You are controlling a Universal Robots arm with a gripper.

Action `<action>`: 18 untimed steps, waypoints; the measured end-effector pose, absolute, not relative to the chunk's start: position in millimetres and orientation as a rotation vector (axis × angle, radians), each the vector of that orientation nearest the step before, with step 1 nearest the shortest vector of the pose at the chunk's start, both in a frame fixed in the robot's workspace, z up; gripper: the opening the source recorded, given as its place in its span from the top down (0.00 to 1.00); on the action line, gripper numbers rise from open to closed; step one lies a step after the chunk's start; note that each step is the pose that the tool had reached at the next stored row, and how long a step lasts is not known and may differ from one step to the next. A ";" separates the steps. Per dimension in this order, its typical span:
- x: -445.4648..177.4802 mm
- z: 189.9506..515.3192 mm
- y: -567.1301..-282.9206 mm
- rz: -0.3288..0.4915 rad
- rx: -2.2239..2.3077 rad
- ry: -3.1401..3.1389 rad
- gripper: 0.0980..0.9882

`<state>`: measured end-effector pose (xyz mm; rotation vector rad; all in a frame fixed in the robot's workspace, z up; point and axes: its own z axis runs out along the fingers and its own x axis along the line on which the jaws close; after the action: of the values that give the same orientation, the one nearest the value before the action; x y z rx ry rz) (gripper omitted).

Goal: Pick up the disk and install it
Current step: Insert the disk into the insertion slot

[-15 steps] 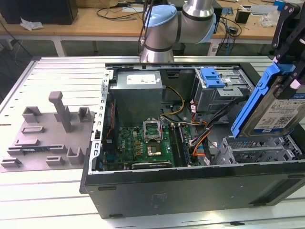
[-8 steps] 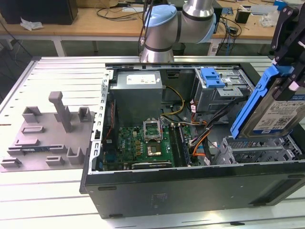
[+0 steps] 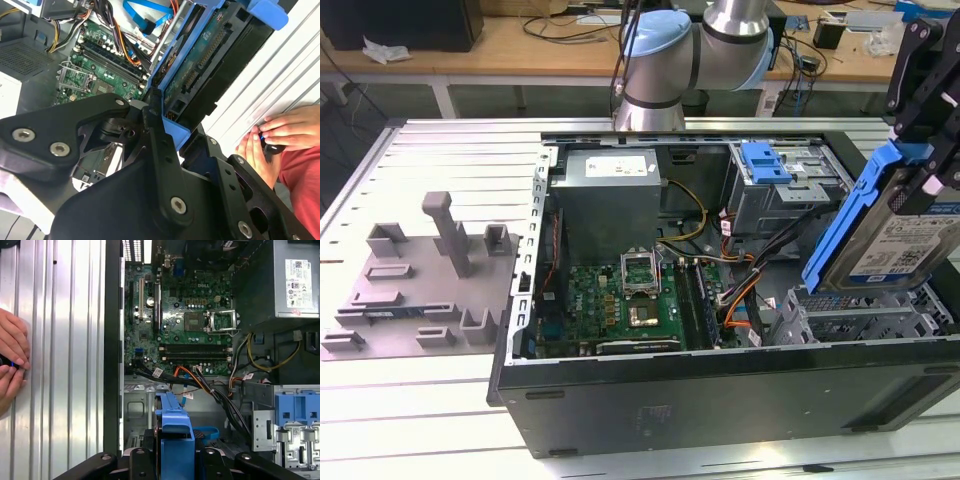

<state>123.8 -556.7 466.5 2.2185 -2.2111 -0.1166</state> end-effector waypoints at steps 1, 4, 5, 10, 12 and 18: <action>123.8 466.1 -556.7 -0.117 2.219 -2.211 0.70; 123.8 464.4 -556.5 -0.117 2.219 -2.211 0.70; 123.8 464.0 -556.4 -0.117 2.219 -2.211 0.70; 123.8 462.7 -556.3 -0.116 2.219 -2.210 0.70; 123.8 462.7 -556.3 -0.116 2.219 -2.210 0.70; 123.8 462.6 -556.3 -0.116 2.219 -2.210 0.70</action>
<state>123.8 -556.3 462.6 2.2192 -2.2102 -0.1164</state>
